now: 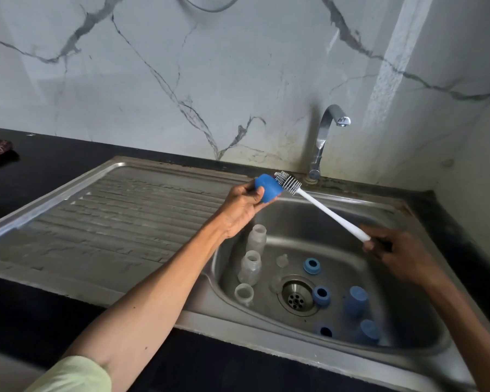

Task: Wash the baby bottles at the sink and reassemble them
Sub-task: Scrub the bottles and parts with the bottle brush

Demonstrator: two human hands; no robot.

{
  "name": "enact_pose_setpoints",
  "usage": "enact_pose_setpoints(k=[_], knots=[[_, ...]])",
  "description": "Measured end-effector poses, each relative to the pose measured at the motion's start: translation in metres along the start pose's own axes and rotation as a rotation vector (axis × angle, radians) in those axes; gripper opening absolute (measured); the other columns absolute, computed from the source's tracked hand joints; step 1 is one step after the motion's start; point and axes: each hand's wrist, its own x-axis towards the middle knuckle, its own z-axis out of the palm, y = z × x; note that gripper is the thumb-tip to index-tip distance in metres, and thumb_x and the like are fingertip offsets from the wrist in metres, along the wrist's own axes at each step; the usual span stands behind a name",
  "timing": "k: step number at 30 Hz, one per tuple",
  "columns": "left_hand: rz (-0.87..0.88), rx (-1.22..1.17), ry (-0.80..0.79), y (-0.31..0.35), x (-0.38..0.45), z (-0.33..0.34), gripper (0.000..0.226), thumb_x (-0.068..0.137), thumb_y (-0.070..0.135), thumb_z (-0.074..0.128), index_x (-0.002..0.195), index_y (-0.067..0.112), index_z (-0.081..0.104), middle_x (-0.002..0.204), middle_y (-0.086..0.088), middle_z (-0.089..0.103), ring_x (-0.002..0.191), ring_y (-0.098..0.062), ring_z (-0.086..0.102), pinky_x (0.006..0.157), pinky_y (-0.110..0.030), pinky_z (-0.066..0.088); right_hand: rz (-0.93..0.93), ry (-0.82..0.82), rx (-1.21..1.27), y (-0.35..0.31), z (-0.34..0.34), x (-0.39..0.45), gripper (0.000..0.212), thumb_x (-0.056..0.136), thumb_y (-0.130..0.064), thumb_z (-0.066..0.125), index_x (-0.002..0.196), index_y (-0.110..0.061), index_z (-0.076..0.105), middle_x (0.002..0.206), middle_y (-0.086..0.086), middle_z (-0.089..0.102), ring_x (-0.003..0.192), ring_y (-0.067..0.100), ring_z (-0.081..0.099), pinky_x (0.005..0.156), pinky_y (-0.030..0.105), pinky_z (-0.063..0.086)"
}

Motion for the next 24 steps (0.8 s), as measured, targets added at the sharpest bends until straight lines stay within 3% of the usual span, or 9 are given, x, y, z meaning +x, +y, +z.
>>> enact_pose_setpoints(k=[4,8,11,14,16,24], knots=[[-0.066,0.311,-0.067,-0.022,0.000,0.007,0.045,0.087,0.002,0.068,0.129,-0.007,0.056,0.128,-0.027,0.062,0.124,-0.035,0.059,0.108,-0.041,0.047,0.020,0.019,0.012,0.001,0.004,0.001,0.042,0.095,-0.012,0.058,0.137,-0.015,0.054,0.126,0.013,0.062,0.107,0.023,0.056,0.089,0.028,0.036],[0.092,0.583,0.116,-0.021,0.005,0.002,0.040,0.086,0.000,0.073,0.125,-0.001,0.065,0.114,-0.013,0.072,0.102,-0.016,0.066,0.096,-0.033,0.052,0.017,0.083,-0.011,0.007,-0.005,0.001,0.038,0.093,-0.006,0.060,0.130,-0.015,0.061,0.116,0.016,0.066,0.094,0.022,0.055,0.083,0.029,0.037],[0.187,0.758,0.185,-0.013,0.006,-0.014,0.035,0.080,0.007,0.081,0.114,0.012,0.072,0.103,-0.003,0.075,0.094,-0.012,0.070,0.090,-0.035,0.056,0.027,0.097,-0.080,0.011,-0.011,0.000,0.040,0.091,-0.003,0.061,0.127,-0.020,0.063,0.112,0.016,0.067,0.083,0.021,0.054,0.075,0.031,0.039],[0.228,1.051,0.093,-0.019,0.002,-0.009,0.034,0.077,0.009,0.084,0.109,0.010,0.073,0.101,-0.007,0.076,0.093,-0.021,0.074,0.085,-0.040,0.060,-0.015,0.107,-0.089,0.004,-0.003,-0.001,0.041,0.090,-0.001,0.061,0.129,-0.015,0.061,0.117,0.016,0.065,0.098,0.028,0.059,0.084,0.034,0.044],[0.257,1.070,0.089,-0.025,0.001,0.000,0.039,0.074,0.013,0.084,0.111,0.010,0.072,0.101,-0.007,0.076,0.094,-0.022,0.074,0.086,-0.043,0.060,0.003,0.110,-0.075,0.001,0.000,-0.002,0.041,0.089,0.002,0.061,0.128,-0.012,0.061,0.117,0.017,0.064,0.107,0.032,0.059,0.087,0.032,0.041],[0.430,1.176,0.123,-0.024,-0.003,0.007,0.030,0.071,0.026,0.081,0.095,0.010,0.075,0.087,-0.004,0.072,0.083,-0.024,0.069,0.076,-0.043,0.058,-0.059,0.260,-0.068,0.007,-0.007,0.000,0.052,0.083,0.011,0.065,0.127,-0.016,0.064,0.114,0.016,0.069,0.107,0.033,0.064,0.093,0.028,0.039]])
